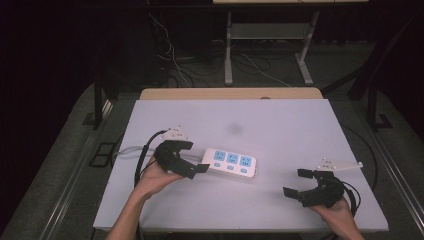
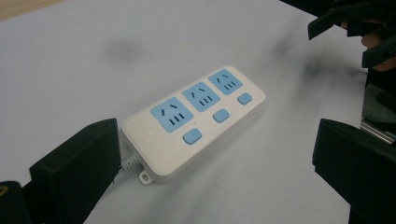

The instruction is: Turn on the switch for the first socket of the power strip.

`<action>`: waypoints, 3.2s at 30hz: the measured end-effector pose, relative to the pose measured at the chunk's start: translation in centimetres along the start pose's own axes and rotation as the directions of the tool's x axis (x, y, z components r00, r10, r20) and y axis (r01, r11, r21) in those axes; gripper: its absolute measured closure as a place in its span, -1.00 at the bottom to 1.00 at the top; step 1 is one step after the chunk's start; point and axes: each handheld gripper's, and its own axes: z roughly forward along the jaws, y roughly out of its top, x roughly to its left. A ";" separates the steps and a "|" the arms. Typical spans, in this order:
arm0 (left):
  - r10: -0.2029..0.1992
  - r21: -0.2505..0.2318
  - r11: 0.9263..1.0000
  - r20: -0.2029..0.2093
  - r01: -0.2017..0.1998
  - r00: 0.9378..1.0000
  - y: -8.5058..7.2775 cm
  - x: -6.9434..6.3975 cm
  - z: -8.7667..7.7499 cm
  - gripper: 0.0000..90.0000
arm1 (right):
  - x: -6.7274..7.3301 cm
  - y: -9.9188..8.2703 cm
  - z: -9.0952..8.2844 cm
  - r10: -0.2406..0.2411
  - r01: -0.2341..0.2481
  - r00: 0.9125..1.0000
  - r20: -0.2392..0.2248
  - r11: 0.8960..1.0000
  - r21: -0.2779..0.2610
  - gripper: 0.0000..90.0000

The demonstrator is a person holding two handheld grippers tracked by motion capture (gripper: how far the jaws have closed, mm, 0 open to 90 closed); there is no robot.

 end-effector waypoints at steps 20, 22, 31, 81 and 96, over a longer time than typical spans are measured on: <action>0.040 0.098 0.994 0.014 -0.041 0.999 1.8 0.8 2.7 -0.93 | -0.2 0.0 -0.2 0.005 -0.005 1.000 0.000 1.000 -0.007 -1.00; 0.050 0.109 0.993 0.019 -0.052 0.999 2.0 0.8 3.0 -0.92 | -0.1 0.0 -0.2 0.005 -0.005 1.000 0.000 1.000 -0.006 -1.00; 0.081 0.148 0.985 0.038 -0.086 0.996 2.8 1.0 4.0 -0.66 | -0.2 -0.1 -0.2 0.006 -0.006 1.000 0.000 1.000 -0.005 -1.00; 0.117 0.369 0.915 0.147 -0.164 0.982 2.3 2.5 9.5 0.98 | -0.2 -0.1 -0.2 0.002 -0.002 1.000 -0.002 1.000 0.002 -1.00; 0.130 0.366 0.912 0.166 -0.183 0.978 2.1 2.6 9.8 0.99 | -0.2 -0.1 -0.3 -0.007 0.007 1.000 0.003 1.000 -0.006 -1.00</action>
